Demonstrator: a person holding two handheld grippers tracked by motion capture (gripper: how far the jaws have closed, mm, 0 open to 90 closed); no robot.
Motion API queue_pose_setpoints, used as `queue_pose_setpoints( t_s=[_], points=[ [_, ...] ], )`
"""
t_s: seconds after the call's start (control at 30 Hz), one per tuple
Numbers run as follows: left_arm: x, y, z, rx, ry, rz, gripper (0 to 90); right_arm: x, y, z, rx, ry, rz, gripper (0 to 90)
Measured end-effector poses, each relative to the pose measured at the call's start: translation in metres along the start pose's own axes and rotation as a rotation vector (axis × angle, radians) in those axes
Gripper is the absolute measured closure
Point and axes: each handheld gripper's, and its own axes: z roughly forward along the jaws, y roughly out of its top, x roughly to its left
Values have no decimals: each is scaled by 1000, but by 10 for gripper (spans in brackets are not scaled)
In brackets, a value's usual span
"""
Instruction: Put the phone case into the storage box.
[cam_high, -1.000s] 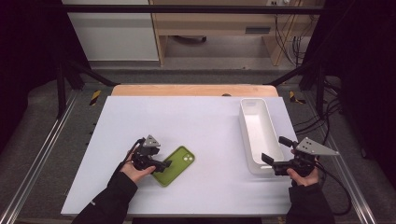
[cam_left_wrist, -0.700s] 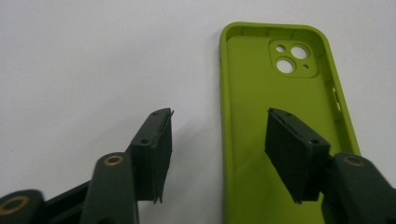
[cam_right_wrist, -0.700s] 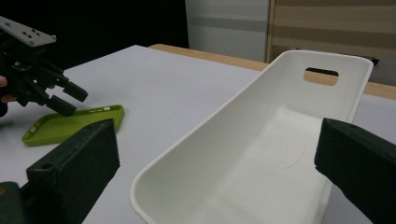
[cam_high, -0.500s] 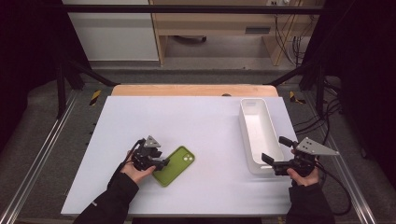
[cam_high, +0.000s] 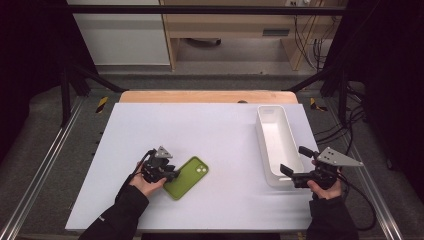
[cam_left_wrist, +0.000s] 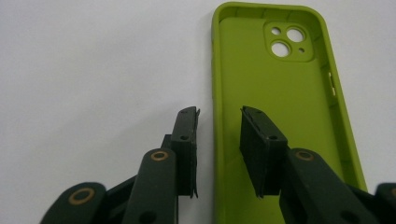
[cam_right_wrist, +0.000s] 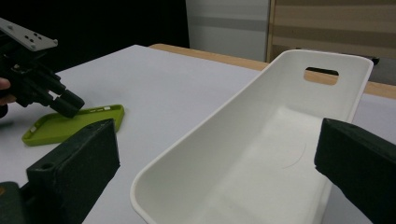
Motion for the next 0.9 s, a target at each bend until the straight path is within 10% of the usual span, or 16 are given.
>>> queue_pose_setpoints(
  t_s=[0.9],
  points=[
    [-2,0,0,2,10,17,869,0,0,0,1,1,0,5]
  ],
)
